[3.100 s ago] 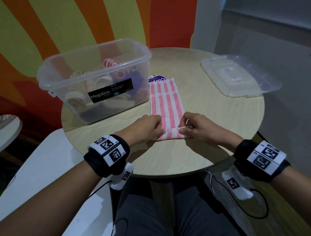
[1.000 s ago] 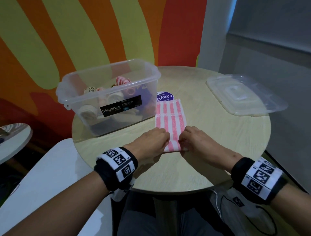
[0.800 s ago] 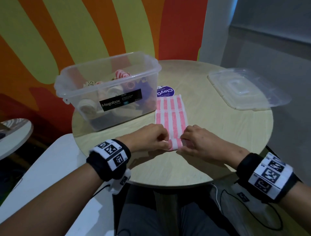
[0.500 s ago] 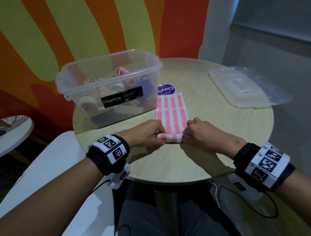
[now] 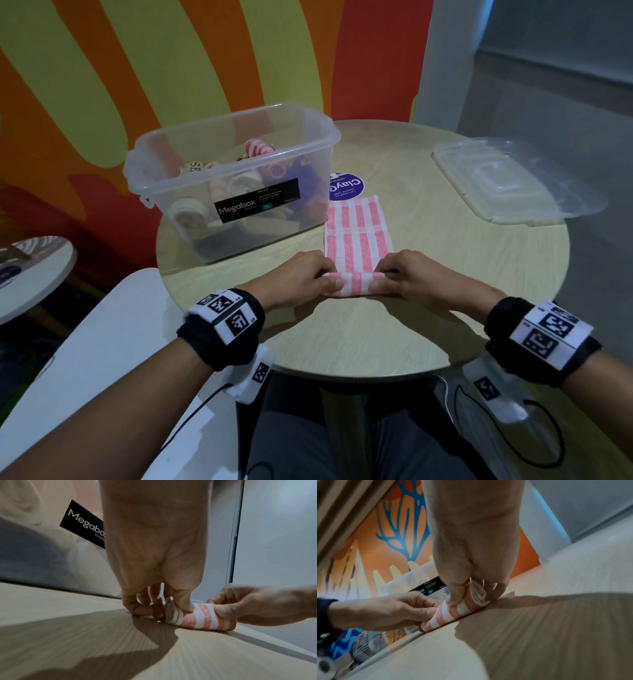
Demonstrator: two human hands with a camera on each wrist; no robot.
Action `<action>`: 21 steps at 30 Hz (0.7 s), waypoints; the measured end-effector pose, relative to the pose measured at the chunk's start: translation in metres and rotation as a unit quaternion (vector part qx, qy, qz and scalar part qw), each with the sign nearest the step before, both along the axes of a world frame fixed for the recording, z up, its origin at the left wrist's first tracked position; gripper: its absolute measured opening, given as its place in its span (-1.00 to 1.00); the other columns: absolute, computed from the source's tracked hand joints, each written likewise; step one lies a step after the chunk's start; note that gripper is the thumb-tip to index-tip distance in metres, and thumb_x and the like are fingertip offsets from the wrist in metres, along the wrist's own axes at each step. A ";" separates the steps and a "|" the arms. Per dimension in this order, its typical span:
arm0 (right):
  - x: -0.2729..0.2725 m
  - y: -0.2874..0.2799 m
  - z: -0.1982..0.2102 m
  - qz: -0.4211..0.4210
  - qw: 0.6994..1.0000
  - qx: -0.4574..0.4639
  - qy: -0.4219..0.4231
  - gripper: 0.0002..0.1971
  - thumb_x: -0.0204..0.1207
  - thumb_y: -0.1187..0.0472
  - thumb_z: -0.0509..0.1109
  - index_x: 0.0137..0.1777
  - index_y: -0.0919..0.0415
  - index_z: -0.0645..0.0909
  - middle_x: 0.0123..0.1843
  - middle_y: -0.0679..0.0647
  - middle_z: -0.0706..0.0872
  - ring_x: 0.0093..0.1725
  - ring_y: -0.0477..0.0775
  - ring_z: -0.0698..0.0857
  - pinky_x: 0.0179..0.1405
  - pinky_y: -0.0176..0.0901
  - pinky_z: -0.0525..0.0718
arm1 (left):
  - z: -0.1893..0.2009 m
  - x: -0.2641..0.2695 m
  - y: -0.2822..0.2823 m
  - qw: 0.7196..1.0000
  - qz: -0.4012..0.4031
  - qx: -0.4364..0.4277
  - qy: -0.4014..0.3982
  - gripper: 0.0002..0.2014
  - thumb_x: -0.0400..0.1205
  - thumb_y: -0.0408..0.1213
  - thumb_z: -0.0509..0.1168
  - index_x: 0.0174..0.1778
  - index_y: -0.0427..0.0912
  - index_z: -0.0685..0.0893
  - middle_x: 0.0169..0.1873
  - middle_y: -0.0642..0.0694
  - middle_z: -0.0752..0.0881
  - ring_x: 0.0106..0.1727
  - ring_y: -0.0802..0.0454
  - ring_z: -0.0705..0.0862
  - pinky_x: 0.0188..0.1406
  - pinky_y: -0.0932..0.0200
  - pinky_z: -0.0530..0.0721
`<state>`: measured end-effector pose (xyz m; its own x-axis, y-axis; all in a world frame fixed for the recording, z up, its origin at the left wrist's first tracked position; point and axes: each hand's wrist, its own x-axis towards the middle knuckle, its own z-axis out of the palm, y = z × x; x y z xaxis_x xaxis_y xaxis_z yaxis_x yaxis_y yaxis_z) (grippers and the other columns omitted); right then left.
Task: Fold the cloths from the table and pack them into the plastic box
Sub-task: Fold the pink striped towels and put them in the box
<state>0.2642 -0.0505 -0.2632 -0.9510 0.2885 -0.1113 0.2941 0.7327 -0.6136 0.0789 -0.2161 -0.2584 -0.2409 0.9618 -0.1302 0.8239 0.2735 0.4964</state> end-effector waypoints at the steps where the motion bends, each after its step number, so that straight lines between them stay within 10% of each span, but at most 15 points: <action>1: 0.000 0.002 -0.001 -0.011 1.000 -0.019 -0.009 -0.70 0.69 0.00 0.42 -0.07 0.25 0.71 -0.14 0.08 0.69 -0.26 -0.12 0.55 -0.25 -0.22 0.47 | -0.001 0.000 0.002 1.000 0.011 -0.009 -0.007 -0.71 0.78 -0.08 0.31 -0.02 -0.24 0.76 -0.04 -0.12 0.72 -0.06 -0.03 0.65 -0.06 0.06 0.57; 4: 0.002 0.005 -0.005 -0.040 0.996 -0.083 -0.015 -0.61 0.76 0.03 0.34 -0.06 0.42 0.66 -0.22 0.07 0.58 -0.26 -0.08 0.49 -0.22 -0.16 0.43 | 0.001 -0.001 0.009 0.999 0.034 -0.032 -0.025 -0.65 0.80 -0.07 0.28 -0.11 -0.28 0.74 -0.17 -0.13 0.74 -0.17 -0.02 0.63 -0.15 0.03 0.54; 10: -0.002 0.004 -0.010 -0.089 0.993 -0.059 0.059 -0.91 0.66 0.14 0.46 -0.03 0.11 0.63 -0.18 -0.08 0.71 -0.28 -0.19 0.62 -0.28 -0.32 0.53 | 0.006 0.006 0.015 0.998 0.055 -0.034 -0.001 -0.86 0.71 -0.16 0.36 0.03 -0.11 0.56 -0.19 -0.01 0.70 -0.17 0.00 0.63 -0.25 0.06 0.51; 14: -0.005 0.000 -0.012 -0.065 0.995 0.040 0.060 -0.87 0.68 0.12 0.44 -0.01 0.14 0.57 -0.08 0.00 0.68 -0.12 0.03 0.63 -0.24 -0.19 0.50 | 0.011 0.012 0.020 0.990 -0.007 0.009 0.139 -0.93 0.64 -0.28 0.38 -0.12 -0.09 0.61 -0.15 0.01 0.53 -0.08 -0.01 0.53 -0.23 0.10 0.46; 21: 0.000 -0.011 -0.005 0.038 0.971 0.233 0.038 -0.89 0.67 0.12 0.39 0.06 0.13 0.65 0.01 0.01 0.57 0.02 0.08 0.49 -0.02 0.06 0.56 | 0.009 0.024 0.014 0.984 -0.086 0.006 0.157 -0.80 0.73 -0.09 0.29 -0.11 -0.12 0.53 -0.15 0.00 0.51 -0.11 -0.01 0.49 -0.18 0.08 0.51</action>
<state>0.2638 -0.0617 -0.2679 -0.9718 0.2198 0.0858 0.1956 0.9537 -0.2284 0.1024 -0.2019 -0.2491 -0.1003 0.9930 -0.0630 0.9706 0.1116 0.2135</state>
